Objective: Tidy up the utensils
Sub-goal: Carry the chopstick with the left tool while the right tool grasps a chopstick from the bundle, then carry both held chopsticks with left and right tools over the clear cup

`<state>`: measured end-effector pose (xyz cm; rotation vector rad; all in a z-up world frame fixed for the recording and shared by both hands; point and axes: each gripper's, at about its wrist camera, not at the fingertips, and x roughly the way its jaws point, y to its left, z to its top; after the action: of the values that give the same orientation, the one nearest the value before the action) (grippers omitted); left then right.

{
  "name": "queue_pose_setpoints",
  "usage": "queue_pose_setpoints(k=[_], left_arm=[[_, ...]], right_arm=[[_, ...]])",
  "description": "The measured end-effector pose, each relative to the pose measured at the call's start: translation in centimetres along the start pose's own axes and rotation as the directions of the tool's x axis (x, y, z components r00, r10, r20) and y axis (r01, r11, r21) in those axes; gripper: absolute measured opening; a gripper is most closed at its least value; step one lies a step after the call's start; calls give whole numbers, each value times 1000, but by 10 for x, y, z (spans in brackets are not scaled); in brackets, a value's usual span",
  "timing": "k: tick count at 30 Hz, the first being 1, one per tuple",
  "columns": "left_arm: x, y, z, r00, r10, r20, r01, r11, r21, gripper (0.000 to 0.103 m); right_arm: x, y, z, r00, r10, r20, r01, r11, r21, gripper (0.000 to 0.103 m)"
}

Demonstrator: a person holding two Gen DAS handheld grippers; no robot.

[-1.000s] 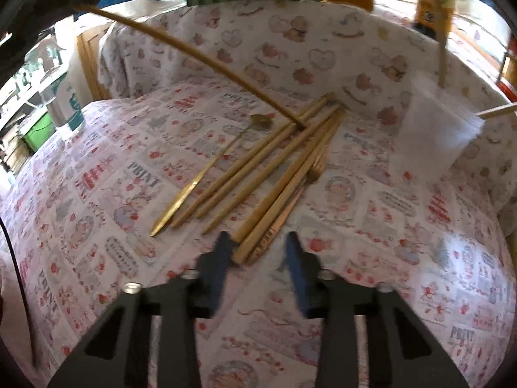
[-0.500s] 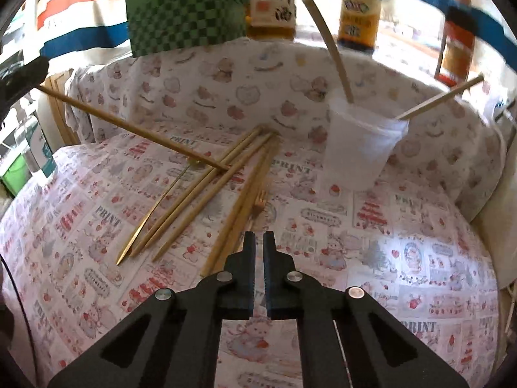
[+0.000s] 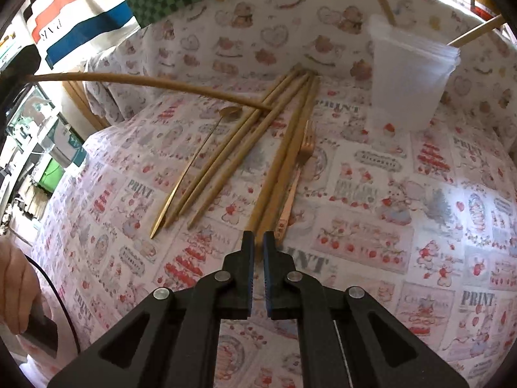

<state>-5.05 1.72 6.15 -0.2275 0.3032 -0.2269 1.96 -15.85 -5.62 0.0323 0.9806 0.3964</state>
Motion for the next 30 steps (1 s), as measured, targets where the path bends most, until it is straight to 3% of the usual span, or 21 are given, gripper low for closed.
queue_pose_setpoints(k=[4,9,16,21,25,28,30], left_arm=[[2,-1,-1,1000,-2,-8,2,1000,2,3],[0,2,-1,999,30,9,-30,999,-14,3],[-2,7,1,999,40,18,-40,999,-26,3],[-6,9,3,998,46,33,-45,999,-24,3],[-7,8,4,998,44,39,-43,999,-22,3],[-7,6,3,998,42,42,-42,999,-12,3],[-7,3,3,998,36,43,-36,999,-7,3]], right_arm=[[0,9,-2,1000,-14,3,14,999,-48,7],[1,23,-8,997,-73,10,74,988,-133,19],[5,27,-10,989,-136,52,143,976,-163,19],[-4,18,-7,988,-136,74,144,982,-118,11],[-38,7,-2,958,-188,215,203,978,-50,9],[-66,-6,2,931,-189,314,191,981,23,9],[-84,-14,1,894,-204,400,186,979,85,9]])
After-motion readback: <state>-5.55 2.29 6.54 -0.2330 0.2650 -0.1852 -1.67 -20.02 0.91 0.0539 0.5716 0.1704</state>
